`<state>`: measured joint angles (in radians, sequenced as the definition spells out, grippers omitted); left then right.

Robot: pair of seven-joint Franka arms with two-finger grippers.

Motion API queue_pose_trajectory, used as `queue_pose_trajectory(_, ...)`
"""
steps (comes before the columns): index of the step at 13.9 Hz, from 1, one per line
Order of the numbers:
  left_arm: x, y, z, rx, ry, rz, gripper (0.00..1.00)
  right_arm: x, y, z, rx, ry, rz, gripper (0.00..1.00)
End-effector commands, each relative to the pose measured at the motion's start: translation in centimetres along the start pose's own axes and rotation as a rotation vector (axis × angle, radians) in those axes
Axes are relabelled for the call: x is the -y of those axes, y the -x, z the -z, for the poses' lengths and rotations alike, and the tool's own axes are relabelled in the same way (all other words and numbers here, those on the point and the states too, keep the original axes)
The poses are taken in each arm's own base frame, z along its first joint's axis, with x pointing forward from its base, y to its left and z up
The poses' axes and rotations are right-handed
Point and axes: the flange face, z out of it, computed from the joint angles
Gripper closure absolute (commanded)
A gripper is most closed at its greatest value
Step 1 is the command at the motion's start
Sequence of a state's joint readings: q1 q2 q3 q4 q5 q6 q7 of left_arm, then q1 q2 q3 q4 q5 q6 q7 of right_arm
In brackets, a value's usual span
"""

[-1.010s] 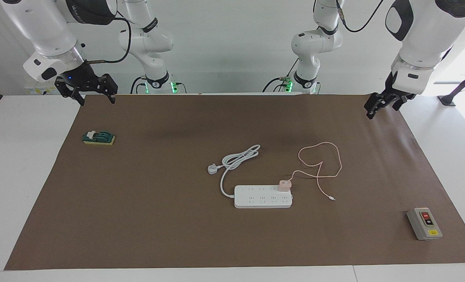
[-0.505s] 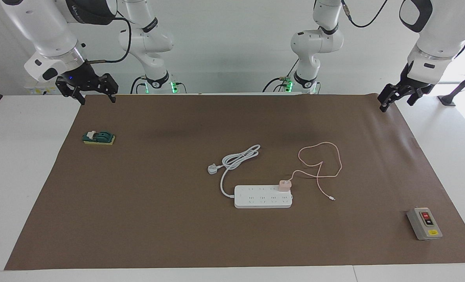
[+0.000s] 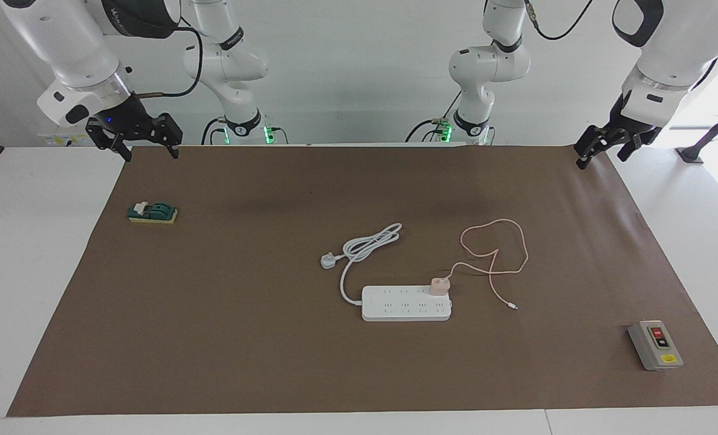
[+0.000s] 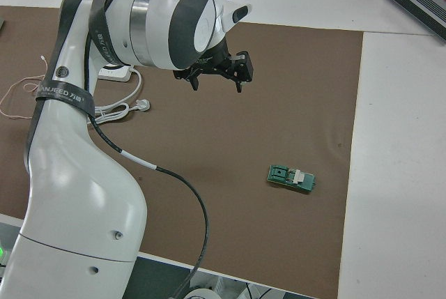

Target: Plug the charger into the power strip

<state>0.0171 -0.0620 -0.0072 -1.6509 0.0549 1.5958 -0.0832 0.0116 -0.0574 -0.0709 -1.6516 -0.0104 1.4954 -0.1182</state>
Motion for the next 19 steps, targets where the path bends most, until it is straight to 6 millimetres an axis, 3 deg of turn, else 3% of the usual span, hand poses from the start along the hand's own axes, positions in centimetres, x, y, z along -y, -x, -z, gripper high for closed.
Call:
queue_pose_trajectory(1, -0.3, 1.3, 0.2, 0.005, 0.015, -0.025, 0.00, -0.1, 0.6, 0.1, 0.005, 0.005, -0.010, 0.00)
queue_pose_trajectory(5, -1.0, 1.4, 0.3, 0.003, 0.090, -0.022, 0.00, -0.3, 0.6, 0.1, 0.005, 0.005, -0.013, 0.00)
queue_pose_trajectory(19, -1.8, 2.4, 0.0, 0.085, 0.076, -0.147, 0.00, -0.4, 0.6, 0.1, 0.005, 0.005, -0.013, 0.00)
